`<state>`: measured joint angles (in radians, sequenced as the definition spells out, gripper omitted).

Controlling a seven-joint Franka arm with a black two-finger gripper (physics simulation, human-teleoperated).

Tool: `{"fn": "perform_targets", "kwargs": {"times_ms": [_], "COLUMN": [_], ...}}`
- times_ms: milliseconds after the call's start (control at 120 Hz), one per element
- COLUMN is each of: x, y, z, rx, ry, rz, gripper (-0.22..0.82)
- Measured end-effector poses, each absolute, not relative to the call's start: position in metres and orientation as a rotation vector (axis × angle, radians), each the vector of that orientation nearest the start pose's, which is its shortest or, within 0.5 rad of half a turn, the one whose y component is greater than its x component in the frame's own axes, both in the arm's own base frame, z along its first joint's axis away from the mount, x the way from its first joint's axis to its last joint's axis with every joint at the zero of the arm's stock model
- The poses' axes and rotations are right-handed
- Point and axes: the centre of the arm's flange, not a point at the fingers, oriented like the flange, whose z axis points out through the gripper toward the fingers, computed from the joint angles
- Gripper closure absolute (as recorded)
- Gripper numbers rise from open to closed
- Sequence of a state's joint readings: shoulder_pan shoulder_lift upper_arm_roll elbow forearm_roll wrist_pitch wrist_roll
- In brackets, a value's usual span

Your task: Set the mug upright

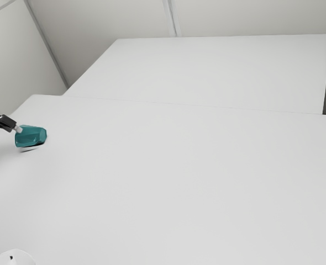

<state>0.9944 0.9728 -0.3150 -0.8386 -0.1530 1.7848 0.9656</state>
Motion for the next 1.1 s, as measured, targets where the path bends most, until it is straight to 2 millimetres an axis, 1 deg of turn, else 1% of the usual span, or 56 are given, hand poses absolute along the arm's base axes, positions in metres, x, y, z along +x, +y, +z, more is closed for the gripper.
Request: {"fn": "perform_targets", "kwargs": {"times_ms": [100, 342, 575, 642, 725, 875, 958, 1100], "x": [0.549, 0.553, 0.554, 0.553, 0.553, 0.55, 0.545, 0.547], "y": [0.564, 0.568, 0.567, 0.568, 0.568, 0.57, 0.573, 0.57], "z": [0.338, 0.329, 0.315, 0.31, 0.308, 0.308, 0.31, 0.311], "rx": [-3.361, -3.368, -3.414, -3.43, -3.444, -3.461, -3.472, -3.494], "ry": [0.21, 0.213, 0.169, 0.146, 0.125, 0.093, 0.066, 0.049], "rz": [-0.562, -0.642, -0.742, -0.77, -0.796, -0.829, -0.859, -0.899], "gripper": [0.0, 0.0, 0.0, 0.02, 0.09, 0.31, 0.41, 0.54]}}
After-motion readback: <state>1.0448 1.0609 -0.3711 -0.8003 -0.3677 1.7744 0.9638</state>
